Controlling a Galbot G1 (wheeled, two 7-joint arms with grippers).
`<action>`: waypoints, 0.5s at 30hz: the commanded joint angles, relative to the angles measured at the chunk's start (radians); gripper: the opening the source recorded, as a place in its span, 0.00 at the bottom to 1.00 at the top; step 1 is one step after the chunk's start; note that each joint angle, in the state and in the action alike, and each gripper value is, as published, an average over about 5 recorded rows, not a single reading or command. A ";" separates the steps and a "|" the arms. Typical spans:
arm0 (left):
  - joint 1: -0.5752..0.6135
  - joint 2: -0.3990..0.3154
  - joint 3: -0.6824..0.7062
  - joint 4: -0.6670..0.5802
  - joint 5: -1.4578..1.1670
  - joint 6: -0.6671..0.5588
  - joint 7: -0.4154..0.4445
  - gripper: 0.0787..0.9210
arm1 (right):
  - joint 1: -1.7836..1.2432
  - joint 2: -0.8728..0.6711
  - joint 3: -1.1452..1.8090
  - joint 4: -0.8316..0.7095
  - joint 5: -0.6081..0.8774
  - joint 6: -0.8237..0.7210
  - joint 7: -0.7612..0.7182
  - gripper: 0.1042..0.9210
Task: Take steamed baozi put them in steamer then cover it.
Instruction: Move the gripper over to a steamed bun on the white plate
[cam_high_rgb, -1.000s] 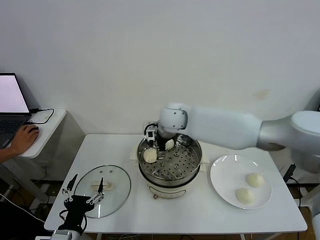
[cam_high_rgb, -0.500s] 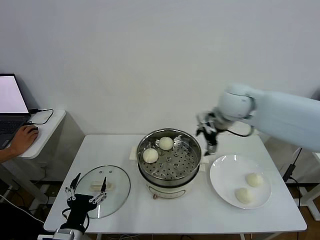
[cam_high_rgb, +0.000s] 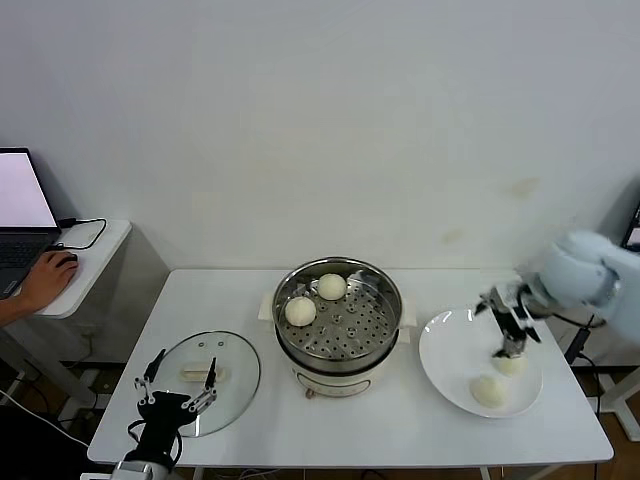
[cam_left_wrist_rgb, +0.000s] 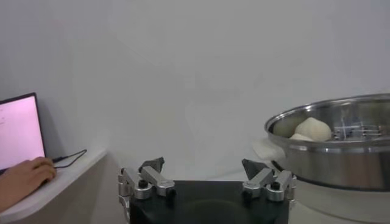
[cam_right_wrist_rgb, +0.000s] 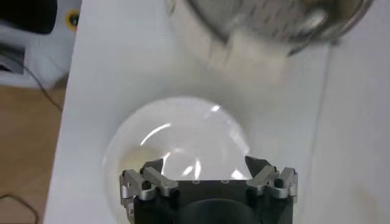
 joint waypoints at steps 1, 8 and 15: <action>0.004 -0.004 0.002 0.002 0.005 0.000 0.000 0.88 | -0.363 -0.077 0.243 0.002 -0.098 0.036 0.006 0.88; 0.017 -0.008 -0.003 -0.002 0.010 0.000 0.000 0.88 | -0.518 -0.005 0.368 -0.061 -0.131 0.035 0.032 0.88; 0.016 -0.016 0.002 0.005 0.018 0.001 0.003 0.88 | -0.554 0.056 0.398 -0.129 -0.139 0.037 0.051 0.88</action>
